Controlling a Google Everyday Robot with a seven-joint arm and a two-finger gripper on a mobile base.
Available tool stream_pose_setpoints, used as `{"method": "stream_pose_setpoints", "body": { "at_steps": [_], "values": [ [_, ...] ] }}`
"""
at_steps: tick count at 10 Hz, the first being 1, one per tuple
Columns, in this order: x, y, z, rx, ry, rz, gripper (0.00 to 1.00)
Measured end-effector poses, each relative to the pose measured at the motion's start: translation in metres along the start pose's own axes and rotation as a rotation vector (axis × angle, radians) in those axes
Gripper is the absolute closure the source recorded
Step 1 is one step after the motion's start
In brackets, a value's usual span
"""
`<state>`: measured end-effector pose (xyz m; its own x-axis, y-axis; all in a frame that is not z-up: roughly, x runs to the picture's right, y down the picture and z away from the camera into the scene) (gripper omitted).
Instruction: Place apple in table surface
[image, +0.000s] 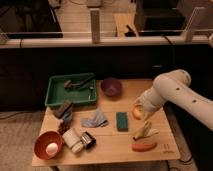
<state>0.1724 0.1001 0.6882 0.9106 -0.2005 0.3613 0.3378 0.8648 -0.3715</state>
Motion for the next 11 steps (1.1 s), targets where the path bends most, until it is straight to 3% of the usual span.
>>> {"method": "stream_pose_setpoints", "body": {
  "at_steps": [3, 6, 8, 11],
  "values": [
    [-0.011, 0.000, -0.008, 0.012, 0.006, -0.030, 0.58],
    [-0.012, -0.001, -0.003, 0.010, 0.020, -0.034, 0.58],
    [-0.003, -0.002, 0.010, 0.005, 0.022, -0.014, 0.63],
    [0.019, -0.004, 0.059, -0.031, 0.009, 0.027, 0.64]
  ]
}}
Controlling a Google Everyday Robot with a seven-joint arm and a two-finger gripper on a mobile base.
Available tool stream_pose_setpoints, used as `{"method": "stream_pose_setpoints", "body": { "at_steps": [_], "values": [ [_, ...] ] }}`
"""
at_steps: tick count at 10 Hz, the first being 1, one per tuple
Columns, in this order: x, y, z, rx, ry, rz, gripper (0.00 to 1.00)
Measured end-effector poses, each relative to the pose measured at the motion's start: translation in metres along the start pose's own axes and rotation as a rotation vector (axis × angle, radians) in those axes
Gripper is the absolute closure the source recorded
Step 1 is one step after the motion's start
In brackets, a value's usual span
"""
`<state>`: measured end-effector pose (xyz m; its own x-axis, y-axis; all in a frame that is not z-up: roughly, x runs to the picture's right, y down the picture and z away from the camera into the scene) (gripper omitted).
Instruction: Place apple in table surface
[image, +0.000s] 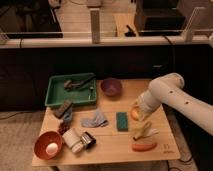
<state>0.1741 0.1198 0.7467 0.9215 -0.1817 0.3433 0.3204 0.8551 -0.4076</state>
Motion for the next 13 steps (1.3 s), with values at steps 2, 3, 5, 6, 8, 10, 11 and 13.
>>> {"method": "stream_pose_setpoints", "body": {
  "at_steps": [2, 3, 5, 6, 8, 10, 11, 13],
  "values": [
    [0.010, -0.002, 0.029, -0.032, -0.008, 0.011, 0.64],
    [0.011, -0.005, 0.039, -0.049, -0.009, 0.009, 0.64],
    [0.017, -0.007, 0.050, -0.075, -0.011, 0.009, 0.62],
    [0.023, -0.003, 0.063, -0.098, -0.014, 0.004, 0.48],
    [0.022, -0.003, 0.077, -0.131, -0.006, -0.019, 0.25],
    [0.022, -0.003, 0.081, -0.148, -0.002, -0.029, 0.20],
    [0.023, -0.002, 0.081, -0.147, -0.001, -0.029, 0.20],
    [0.024, -0.002, 0.081, -0.147, -0.001, -0.027, 0.20]
  ]
}}
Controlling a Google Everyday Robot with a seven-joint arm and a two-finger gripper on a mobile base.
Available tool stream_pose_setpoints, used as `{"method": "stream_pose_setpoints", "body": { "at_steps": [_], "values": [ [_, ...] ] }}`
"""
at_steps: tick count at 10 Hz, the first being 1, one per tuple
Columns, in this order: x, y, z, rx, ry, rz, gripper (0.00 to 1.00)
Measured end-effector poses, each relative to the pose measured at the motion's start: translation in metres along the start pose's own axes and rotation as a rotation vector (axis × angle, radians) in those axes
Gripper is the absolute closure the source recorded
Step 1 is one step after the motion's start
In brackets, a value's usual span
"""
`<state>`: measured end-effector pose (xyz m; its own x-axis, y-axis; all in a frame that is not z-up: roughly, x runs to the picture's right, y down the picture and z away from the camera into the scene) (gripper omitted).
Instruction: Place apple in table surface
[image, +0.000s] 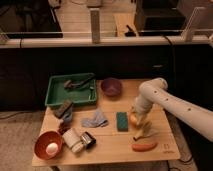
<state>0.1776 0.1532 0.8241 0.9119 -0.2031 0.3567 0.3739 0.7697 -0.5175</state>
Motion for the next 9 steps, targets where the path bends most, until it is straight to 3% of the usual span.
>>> {"method": "stream_pose_setpoints", "body": {
  "at_steps": [3, 7, 9],
  "values": [
    [-0.001, -0.001, 0.000, 0.000, 0.000, -0.002, 0.20],
    [0.003, 0.000, 0.011, -0.044, 0.010, -0.012, 0.20],
    [0.002, 0.000, 0.011, -0.044, 0.010, -0.013, 0.20]
  ]
}}
